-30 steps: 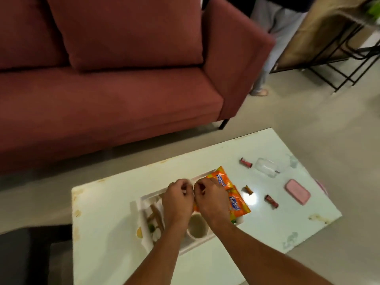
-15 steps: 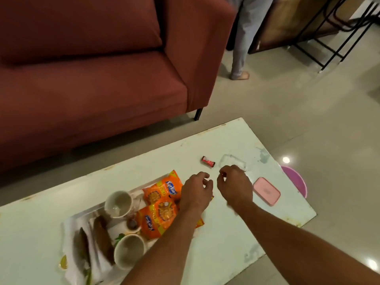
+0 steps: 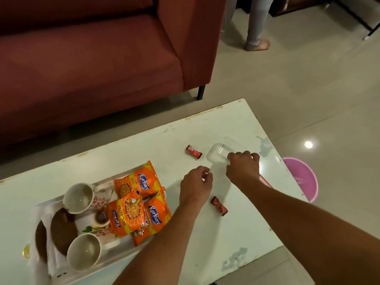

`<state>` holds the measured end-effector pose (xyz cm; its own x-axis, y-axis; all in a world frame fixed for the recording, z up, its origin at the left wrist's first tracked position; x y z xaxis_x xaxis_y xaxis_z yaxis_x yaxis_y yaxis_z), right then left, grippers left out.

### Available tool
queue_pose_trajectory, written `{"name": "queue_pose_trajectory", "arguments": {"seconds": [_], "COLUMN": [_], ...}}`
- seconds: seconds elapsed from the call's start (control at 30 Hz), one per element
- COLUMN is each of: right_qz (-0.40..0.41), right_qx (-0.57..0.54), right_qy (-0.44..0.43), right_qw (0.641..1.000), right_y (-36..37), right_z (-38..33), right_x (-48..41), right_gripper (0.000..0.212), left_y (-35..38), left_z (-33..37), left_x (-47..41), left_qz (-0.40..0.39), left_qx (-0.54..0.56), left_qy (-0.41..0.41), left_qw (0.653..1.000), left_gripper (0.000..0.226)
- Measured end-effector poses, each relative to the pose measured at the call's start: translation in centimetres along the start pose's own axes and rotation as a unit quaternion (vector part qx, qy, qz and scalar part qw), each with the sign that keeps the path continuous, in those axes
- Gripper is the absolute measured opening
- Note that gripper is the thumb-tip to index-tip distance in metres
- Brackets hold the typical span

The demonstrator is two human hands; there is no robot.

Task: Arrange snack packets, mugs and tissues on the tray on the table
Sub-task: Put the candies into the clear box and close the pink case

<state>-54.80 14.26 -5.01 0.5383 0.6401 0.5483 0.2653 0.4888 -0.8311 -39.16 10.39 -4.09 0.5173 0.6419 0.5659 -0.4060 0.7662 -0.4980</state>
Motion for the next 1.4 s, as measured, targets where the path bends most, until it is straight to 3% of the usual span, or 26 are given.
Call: {"name": "queue_pose_trajectory", "arguments": {"seconds": [0.17, 0.27, 0.33, 0.63, 0.73, 0.8, 0.87, 0.93, 1.1, 1.23, 1.4], "right_qz": [0.036, 0.060, 0.068, 0.100, 0.185, 0.237, 0.218, 0.163, 0.095, 0.088, 0.081], "right_qx": [-0.016, -0.079, -0.114, -0.125, -0.151, -0.223, -0.302, -0.305, -0.243, -0.196, -0.151], "right_qy": [-0.012, -0.072, -0.109, -0.123, -0.130, -0.074, 0.005, 0.042, 0.005, -0.028, -0.095], "right_qw": [0.999, 0.992, 0.985, 0.979, 0.962, 0.943, 0.928, 0.937, 0.965, 0.976, 0.981], "right_y": [0.5, 1.3, 1.8, 5.1, 5.9, 6.6, 7.9, 9.6, 11.4, 11.1, 10.8], "right_z": [-0.5, -2.4, -3.8, -4.2, -3.6, -2.3, -0.7, 0.2, -0.8, -1.7, -2.4], "right_x": [1.0, 3.2, 4.5, 5.2, 6.4, 7.6, 8.7, 9.6, 9.8, 8.7, 8.8], "right_gripper": [0.019, 0.010, 0.007, 0.015, 0.030, 0.031, 0.027, 0.023, 0.024, 0.024, 0.028], "left_y": [0.7, 0.8, 0.4, 0.3, 0.1, -0.2, -0.5, -0.2, 1.1, 1.4, 1.1], "left_z": [0.6, 1.2, 1.3, -0.6, -1.0, -1.5, -2.3, -3.2, -4.4, -4.9, -5.0], "left_x": [-0.6, -0.6, -0.8, -3.7, -3.8, -3.2, -2.2, -1.3, -0.4, -0.8, -0.6], "left_qz": [-0.027, -0.040, -0.027, -0.031, -0.005, 0.029, 0.040, 0.007, -0.025, -0.005, 0.034], "left_qx": [0.096, 0.187, 0.191, 0.029, -0.024, -0.070, -0.144, -0.230, -0.359, -0.368, -0.285], "left_qy": [-0.027, -0.048, -0.063, -0.083, -0.058, -0.043, -0.036, -0.032, -0.035, -0.029, -0.034], "left_qw": [0.995, 0.980, 0.979, 0.996, 0.998, 0.996, 0.988, 0.973, 0.932, 0.929, 0.957], "left_gripper": [0.030, 0.041, 0.045, 0.033, 0.034, 0.032, 0.028, 0.034, 0.036, 0.034, 0.033]}}
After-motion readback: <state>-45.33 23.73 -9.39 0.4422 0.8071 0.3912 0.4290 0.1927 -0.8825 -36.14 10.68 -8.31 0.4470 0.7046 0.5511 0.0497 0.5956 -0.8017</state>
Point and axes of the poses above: each hand's wrist, its own x-axis away from the middle knuckle, its own y-axis out of the palm, z = x × y, the point moved 2 cm from there along -x, towards the middle knuckle, and after that the axes turned 12 degrees about -z, right-handed, at the moved point
